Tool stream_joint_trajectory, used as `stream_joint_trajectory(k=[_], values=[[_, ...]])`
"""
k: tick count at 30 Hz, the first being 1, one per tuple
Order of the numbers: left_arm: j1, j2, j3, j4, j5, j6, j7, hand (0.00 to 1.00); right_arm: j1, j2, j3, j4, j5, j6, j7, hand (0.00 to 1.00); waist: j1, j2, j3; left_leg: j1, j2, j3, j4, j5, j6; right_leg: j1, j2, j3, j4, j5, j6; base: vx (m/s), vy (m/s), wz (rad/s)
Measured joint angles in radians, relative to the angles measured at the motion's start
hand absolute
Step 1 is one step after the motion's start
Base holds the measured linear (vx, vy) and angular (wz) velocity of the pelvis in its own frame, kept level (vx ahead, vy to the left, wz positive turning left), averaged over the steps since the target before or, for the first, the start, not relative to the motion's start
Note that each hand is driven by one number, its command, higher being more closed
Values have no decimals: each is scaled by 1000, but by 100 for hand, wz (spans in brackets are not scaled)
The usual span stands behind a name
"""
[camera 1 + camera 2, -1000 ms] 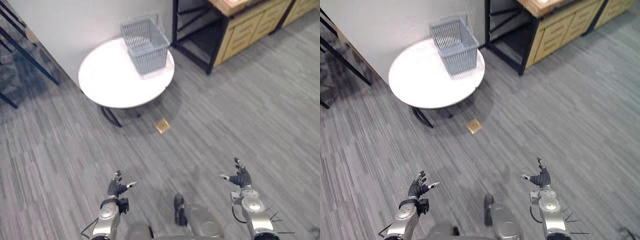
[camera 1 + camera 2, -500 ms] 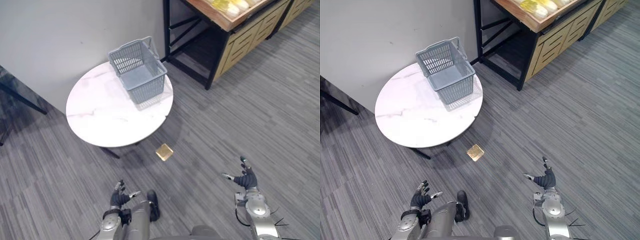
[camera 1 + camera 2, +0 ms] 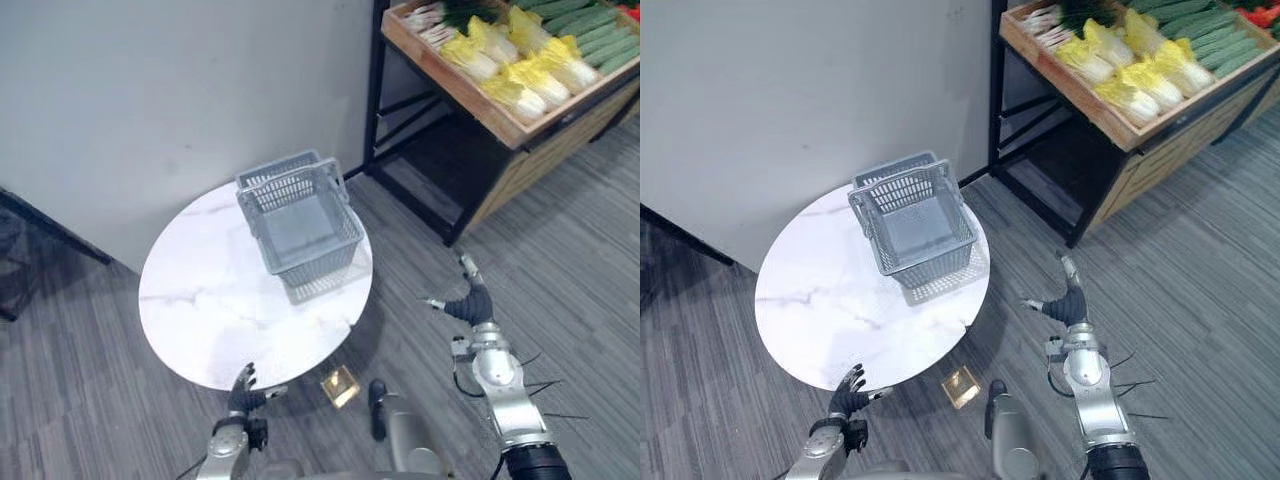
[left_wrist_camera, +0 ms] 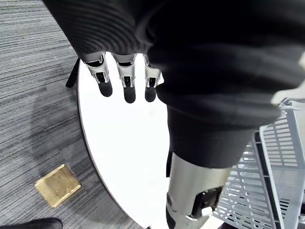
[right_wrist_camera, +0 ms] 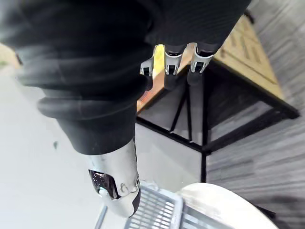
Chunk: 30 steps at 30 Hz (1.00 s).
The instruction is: Pick vegetable in the basket
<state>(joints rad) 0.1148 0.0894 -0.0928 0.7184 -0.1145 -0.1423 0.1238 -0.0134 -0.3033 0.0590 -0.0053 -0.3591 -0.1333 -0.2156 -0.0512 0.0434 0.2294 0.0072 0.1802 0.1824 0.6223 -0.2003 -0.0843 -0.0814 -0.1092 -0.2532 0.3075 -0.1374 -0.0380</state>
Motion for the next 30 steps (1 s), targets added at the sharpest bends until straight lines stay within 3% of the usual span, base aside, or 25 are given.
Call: stream_joint_trajectory(k=[1, 3, 6, 7, 10, 16, 24, 26, 30], values=[[5, 1, -4, -1, 0, 0, -10, 0, -19, -13, 17, -13, -17, -8, 0, 0, 10, 8, -7, -28, -7, 19, -51, -12, 19, 21, 0, -8, -25, 1, 2, 201, -45, 26], [22, 2, -5, 0, 0, 0, -13, 0, -54, -33, 60, -12, -44, -12, 1, 0, 12, 16, -11, -60, -26, 23, -188, -6, 22, 33, -1, -20, -45, 5, 8, 173, 37, 13], [47, 3, -24, 4, 1, 2, -16, 0, -96, -69, 108, 4, -78, -14, 2, 0, 15, 36, -21, -60, -45, 22, -403, 141, 11, 48, 18, -18, -62, 10, 39, 166, 107, 4], [51, 6, -25, 9, 1, 2, -17, 0, -122, -73, 125, 27, -90, -14, 3, 0, 14, 23, -27, -43, -60, 20, -449, 145, 13, 51, 10, -15, -81, 21, 56, 148, 142, 3], [52, 8, -37, 10, 8, 2, -17, 0, -204, -80, 161, 87, -120, -13, 3, 0, 19, 16, -29, -34, -88, 28, -503, 164, 33, 52, -3, -4, -121, 42, 81, 58, 117, -2], [27, 51, -37, 9, 10, -1, -15, 0, -504, -142, 312, 299, -185, -11, 3, 0, 64, 38, -24, -56, -122, 43, -590, 204, 55, 7, -15, 20, -185, 100, 93, -31, 85, -8], [-72, 81, -21, -2, -14, -37, -9, 0, -933, -283, 375, 581, -223, 27, -1, 0, 69, 60, 76, -153, -144, 9, -659, 283, 74, -101, -18, 4, -198, 147, 88, -74, 29, 9], [-83, 81, -17, -2, -32, -44, -8, 0, -999, -300, 377, 658, -223, 31, -2, 0, 71, 68, 95, -169, -144, 2, -659, 289, 77, -113, -18, -1, -198, 149, 86, -25, 8, 13], [-124, 81, -12, -3, -53, -62, -7, 0, -1161, -345, 384, 847, -222, 52, -6, 0, 86, 108, 131, -204, -145, -40, -680, 324, 74, -137, -16, -32, -198, 152, 84, -4, -7, 26]])
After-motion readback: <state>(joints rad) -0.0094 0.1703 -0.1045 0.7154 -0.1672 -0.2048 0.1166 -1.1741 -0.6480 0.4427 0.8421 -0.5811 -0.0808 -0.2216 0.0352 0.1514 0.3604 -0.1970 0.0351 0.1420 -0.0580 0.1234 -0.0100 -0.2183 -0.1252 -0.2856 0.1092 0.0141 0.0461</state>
